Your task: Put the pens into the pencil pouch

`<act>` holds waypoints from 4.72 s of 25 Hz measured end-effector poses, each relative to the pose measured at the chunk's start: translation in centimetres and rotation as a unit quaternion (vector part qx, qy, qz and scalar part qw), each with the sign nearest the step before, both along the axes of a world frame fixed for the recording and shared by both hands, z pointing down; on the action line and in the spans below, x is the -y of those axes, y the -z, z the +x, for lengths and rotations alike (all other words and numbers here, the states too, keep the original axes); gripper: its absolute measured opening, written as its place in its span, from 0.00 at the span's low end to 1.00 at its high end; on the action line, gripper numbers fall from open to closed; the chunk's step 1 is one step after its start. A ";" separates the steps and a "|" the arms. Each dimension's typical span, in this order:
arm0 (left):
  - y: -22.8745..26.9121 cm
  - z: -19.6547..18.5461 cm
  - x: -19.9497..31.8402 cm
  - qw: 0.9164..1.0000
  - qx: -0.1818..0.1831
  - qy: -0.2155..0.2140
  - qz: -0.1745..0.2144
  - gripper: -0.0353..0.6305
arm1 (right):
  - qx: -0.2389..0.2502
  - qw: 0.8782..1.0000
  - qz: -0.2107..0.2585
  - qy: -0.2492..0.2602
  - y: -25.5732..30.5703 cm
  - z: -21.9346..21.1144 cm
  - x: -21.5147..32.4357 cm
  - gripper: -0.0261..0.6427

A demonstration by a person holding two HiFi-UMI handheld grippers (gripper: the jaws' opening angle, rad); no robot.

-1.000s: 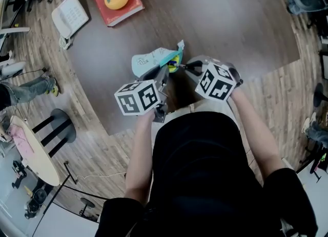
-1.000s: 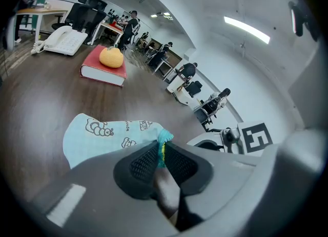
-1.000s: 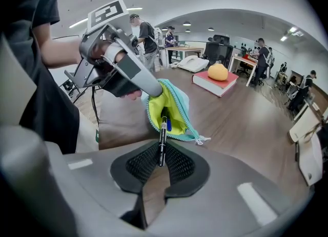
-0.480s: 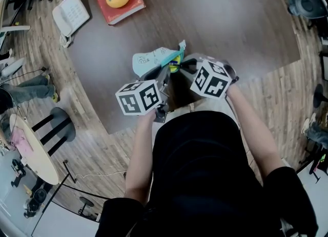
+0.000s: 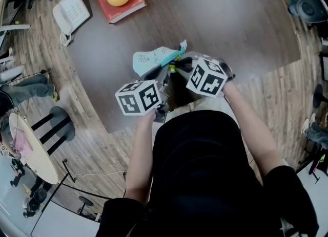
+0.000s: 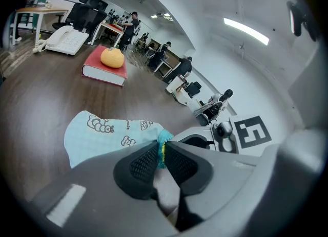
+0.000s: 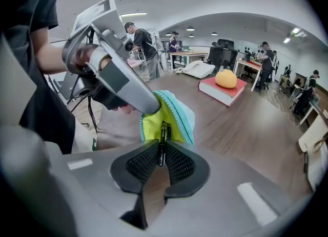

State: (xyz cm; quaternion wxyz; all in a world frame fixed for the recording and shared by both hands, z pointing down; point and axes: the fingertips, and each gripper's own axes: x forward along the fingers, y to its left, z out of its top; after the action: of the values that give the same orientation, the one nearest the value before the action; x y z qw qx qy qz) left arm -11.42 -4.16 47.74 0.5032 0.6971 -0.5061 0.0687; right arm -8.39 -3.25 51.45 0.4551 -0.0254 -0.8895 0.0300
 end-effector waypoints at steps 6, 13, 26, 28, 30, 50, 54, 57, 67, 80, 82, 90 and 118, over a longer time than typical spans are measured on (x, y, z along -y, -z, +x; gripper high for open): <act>0.1 -0.1 -0.3 1.000 -0.001 -0.001 -0.001 0.10 | 0.008 1.000 -0.007 0.006 -0.3 -1.0 -0.4 0.11; 0.1 -0.1 -0.4 1.000 0.000 -0.001 -0.001 0.10 | 0.013 1.000 -0.009 0.011 -0.4 -1.4 -0.7 0.11; 0.1 -0.2 -0.3 1.000 -0.002 -0.003 -0.001 0.10 | 0.018 1.000 -0.012 0.017 -0.4 -1.6 -1.0 0.11; 0.1 -0.2 -0.2 1.000 -0.002 -0.004 -0.001 0.10 | 0.018 1.000 -0.014 0.018 -0.5 -1.5 -1.0 0.11; 0.0 -0.2 -0.1 1.000 -0.002 -0.004 -0.001 0.10 | 0.020 0.999 -0.016 0.019 -0.5 -1.5 -1.0 0.11; 0.1 0.3 0.1 1.000 0.013 0.014 -0.006 0.10 | 0.041 0.999 -0.007 0.019 0.9 0.8 -0.5 0.11; 0.1 1.0 0.4 1.000 0.015 0.021 -0.006 0.10 | 0.057 0.998 -0.001 -0.002 1.9 1.9 0.7 0.11; 0.6 1.6 0.8 0.999 0.017 0.030 -0.002 0.10 | 0.067 0.998 0.006 -0.017 2.7 3.1 1.6 0.11; 2.4 3.4 1.7 0.997 0.023 0.065 0.019 0.10 | 0.110 0.991 0.012 -0.078 5.6 6.9 4.8 0.11; 4.7 6.7 2.9 0.994 0.041 0.093 0.040 0.10 | 0.160 0.976 0.030 -0.143 9.7 12.5 8.9 0.11; 5.1 7.2 3.0 0.994 0.046 0.095 0.042 0.10 | 0.165 0.975 0.035 -0.145 10.2 13.3 9.2 0.11; 6.4 9.3 3.7 0.991 0.066 0.106 0.056 0.10 | 0.192 0.970 0.052 -0.142 12.2 15.9 10.2 0.11; 11.5 13.6 6.2 0.980 0.075 0.132 0.132 0.10 | 0.282 0.937 0.078 -0.188 18.9 21.9 12.4 0.05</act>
State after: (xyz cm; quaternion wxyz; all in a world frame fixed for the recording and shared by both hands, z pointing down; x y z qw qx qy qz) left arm 2.13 -10.41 36.22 0.3724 0.6770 -0.6346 -0.0135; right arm 13.47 -15.64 32.56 0.1718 0.1706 -0.9695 0.0372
